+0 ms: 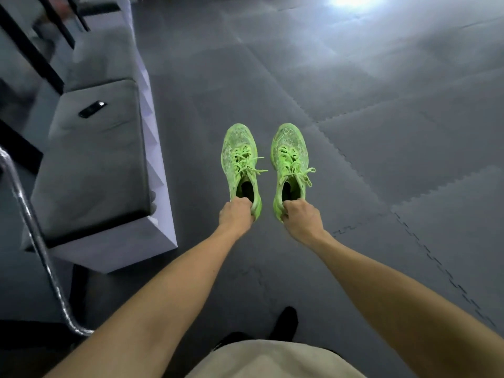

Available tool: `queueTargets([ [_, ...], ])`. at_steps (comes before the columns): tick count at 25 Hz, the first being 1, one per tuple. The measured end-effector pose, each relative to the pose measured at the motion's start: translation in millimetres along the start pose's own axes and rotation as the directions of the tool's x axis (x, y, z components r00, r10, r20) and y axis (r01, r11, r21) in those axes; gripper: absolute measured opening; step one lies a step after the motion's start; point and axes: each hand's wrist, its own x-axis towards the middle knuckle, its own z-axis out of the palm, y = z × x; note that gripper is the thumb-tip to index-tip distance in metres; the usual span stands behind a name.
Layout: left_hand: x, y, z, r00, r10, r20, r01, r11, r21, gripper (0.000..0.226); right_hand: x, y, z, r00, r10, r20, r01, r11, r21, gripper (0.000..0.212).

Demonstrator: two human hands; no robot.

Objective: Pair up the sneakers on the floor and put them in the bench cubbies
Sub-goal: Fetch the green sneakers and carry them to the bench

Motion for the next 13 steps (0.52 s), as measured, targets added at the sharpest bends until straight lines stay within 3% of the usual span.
queueTargets([
  [13,348,68,-73,0.999,-0.04,-0.034,0.039,0.999,-0.012,0.017,344,82,-68,0.999,-0.043,0.018,0.044,0.999,-0.011,0.01],
])
